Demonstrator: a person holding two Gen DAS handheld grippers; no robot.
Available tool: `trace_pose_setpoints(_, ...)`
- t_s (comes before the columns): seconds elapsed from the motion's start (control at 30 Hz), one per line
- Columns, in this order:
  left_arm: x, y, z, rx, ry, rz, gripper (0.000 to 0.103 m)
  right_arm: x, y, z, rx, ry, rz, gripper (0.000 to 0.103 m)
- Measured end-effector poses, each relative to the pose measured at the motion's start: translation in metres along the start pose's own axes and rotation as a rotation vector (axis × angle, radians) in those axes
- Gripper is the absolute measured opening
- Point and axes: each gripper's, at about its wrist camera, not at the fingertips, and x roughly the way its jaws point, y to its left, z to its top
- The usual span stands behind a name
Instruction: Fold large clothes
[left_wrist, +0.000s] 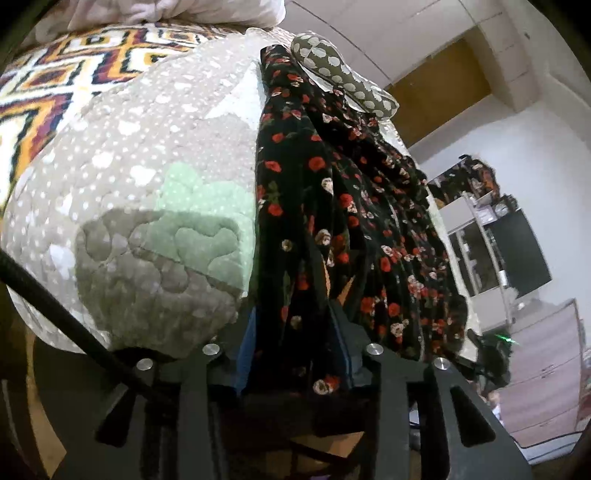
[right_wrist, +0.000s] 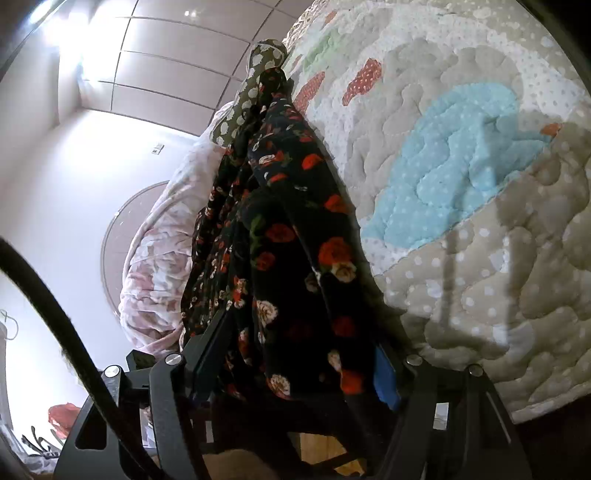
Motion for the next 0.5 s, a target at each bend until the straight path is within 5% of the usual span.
trace_pose_setpoints(0.1,-0.016,0.009,0.001,-0.041,-0.034,-0.049,0.045,0.001,-0.003,0.001,0.014,-0.002,0.012,0.074)
trace_pose_setpoints(0.23,-0.030,0.020,0.003,-0.053,-0.070,0.004,0.050,0.000,-0.006,0.002,0.028,-0.002,0.022,0.074)
trace_pose_setpoints(0.5,0.006,0.016,-0.001,-0.033,0.015,-0.026,0.051,0.000,-0.009,0.002,0.038,-0.001,0.022,0.074)
